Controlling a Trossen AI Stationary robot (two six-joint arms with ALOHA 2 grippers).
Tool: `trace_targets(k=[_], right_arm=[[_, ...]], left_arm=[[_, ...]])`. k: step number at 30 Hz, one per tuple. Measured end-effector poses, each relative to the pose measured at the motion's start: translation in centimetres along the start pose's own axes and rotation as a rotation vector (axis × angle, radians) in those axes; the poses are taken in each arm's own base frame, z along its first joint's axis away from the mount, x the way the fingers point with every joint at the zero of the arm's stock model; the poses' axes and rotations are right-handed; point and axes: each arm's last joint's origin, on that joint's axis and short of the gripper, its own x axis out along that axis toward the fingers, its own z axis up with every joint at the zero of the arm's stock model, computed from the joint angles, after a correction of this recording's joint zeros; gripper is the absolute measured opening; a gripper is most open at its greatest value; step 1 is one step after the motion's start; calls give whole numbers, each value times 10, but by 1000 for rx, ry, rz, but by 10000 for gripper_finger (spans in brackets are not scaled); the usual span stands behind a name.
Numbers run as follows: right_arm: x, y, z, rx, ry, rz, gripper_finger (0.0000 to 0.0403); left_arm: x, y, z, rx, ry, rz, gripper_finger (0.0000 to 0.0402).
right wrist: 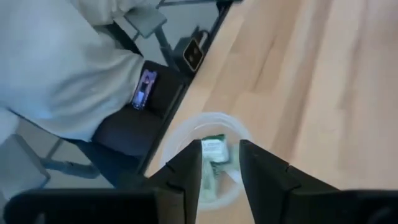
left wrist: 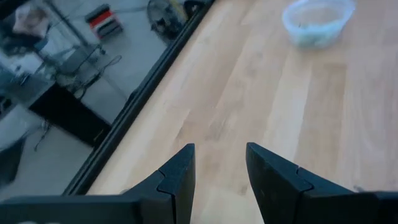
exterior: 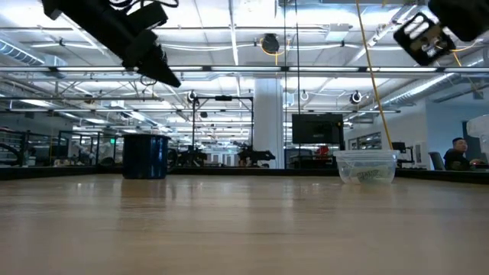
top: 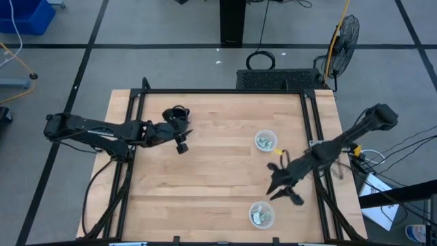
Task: Pick and place Stevia / Truvia into bins
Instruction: Return to Home Position
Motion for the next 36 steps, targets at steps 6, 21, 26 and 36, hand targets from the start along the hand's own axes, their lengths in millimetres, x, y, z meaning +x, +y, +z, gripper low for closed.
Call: trace_targets(k=[6,21,26,36], right_arm=[[-48,-4,-6,-134,-100,-117,87],[-66,-47,-90,-144,-502,-525,69],[-71,-53,-104,-182,-557,-593,62],[-85,-57,-115,-157,-563,-691,59]], left_arm=[[-36,20,-8,-142,30,28,150],[-106,51,-65,-317,-244,-162,150],[-90,42,-98,-401,-308,-164,150],[-83,39,-121,-454,-396,-152,150]])
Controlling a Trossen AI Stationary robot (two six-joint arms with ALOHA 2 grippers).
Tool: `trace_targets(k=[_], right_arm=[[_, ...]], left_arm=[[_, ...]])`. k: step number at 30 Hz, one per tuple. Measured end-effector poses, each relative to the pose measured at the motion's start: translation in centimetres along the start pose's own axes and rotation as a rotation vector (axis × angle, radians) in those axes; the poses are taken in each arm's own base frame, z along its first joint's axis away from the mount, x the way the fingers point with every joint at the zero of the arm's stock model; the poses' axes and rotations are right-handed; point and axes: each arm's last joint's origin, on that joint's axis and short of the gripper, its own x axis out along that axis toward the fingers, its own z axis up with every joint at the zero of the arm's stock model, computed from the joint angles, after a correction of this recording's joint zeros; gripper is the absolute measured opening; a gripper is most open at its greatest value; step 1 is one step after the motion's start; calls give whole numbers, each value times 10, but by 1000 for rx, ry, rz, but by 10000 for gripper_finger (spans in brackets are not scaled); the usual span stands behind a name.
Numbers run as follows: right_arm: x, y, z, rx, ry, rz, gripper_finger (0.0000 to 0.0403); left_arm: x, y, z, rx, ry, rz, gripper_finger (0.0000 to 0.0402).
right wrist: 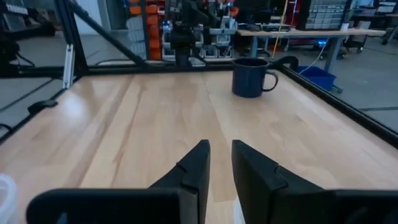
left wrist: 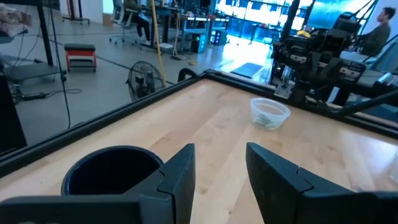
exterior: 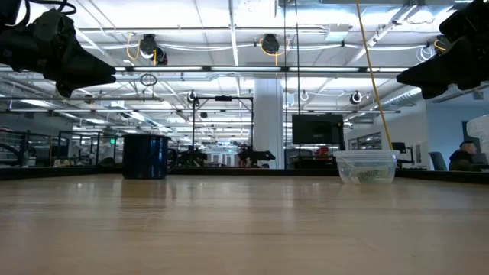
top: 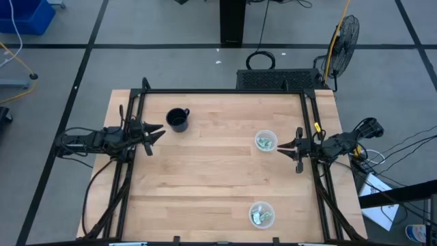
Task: Pick and place Stevia / Truvia into bins
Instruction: Return to Home Position
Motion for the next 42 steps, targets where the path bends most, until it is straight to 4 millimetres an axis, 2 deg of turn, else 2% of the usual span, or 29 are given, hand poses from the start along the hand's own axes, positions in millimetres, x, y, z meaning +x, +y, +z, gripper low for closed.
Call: trace_targets(k=[8,12,15,18,20,23,28,42], right_arm=[[0,1,2,-25,-24,7,59],[1,6,5,-15,-72,173,59],[2,11,6,-64,-132,285,59],[4,10,2,-73,-134,259,59],[5,8,1,-68,-134,208,59],[7,6,1,-52,-131,199,59],[9,4,3,-48,-151,244,59],[11,2,3,-29,-147,227,59]], left_arm=[[0,0,2,-10,-20,2,150],[3,-5,5,-43,-81,-88,150],[8,-9,-1,-13,-156,-214,150],[15,-10,-19,-2,-178,-263,150],[16,-9,-23,-18,-135,-244,150],[17,-8,-23,-43,-128,-220,150],[17,-8,-24,8,-132,-211,150],[19,-9,-26,88,-102,-226,150]])
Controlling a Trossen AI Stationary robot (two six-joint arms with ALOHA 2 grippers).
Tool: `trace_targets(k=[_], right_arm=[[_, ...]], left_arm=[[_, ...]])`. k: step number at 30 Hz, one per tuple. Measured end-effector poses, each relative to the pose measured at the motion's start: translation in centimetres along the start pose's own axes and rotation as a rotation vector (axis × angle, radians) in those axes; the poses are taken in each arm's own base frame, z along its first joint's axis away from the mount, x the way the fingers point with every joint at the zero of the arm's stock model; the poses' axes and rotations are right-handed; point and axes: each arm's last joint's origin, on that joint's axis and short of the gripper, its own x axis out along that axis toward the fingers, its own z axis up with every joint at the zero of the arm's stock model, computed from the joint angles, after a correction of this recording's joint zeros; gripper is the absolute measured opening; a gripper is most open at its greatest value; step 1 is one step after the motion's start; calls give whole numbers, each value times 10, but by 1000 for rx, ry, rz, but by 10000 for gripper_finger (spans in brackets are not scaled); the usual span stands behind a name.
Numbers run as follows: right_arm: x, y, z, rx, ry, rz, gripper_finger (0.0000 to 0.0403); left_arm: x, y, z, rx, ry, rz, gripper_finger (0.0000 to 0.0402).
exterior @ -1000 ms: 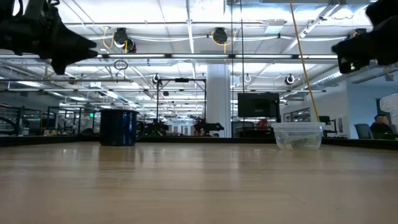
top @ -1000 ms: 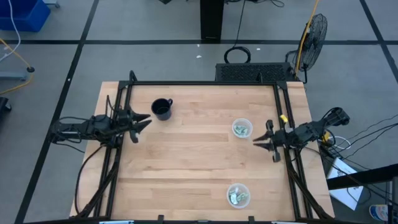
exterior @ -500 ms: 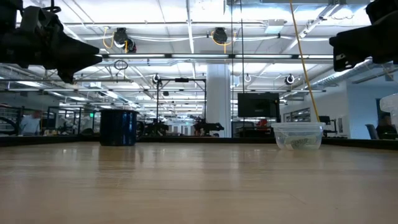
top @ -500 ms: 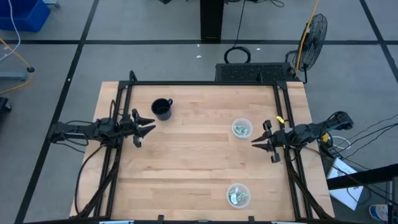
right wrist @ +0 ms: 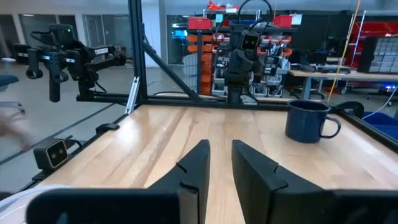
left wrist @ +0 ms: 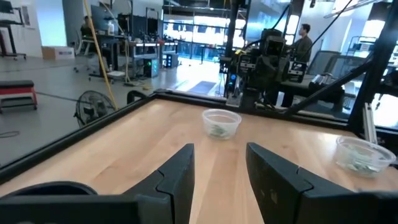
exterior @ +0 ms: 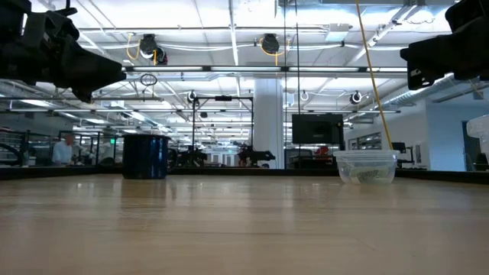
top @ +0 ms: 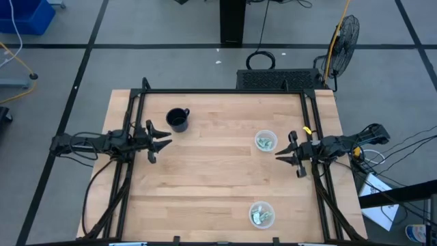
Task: Pick and place Stevia / Truvia into bins
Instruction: Return to Home Position
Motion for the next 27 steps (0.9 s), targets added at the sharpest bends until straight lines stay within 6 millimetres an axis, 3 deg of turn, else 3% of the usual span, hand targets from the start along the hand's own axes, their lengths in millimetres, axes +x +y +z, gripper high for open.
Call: trace_targets(k=[9,27], right_arm=[[-1,0,13,27,-133,-4,59],[-1,0,14,29,-143,-4,59]], left_arm=[[0,0,1,-4,-12,-1,150],[0,0,1,-6,-14,-2,150]])
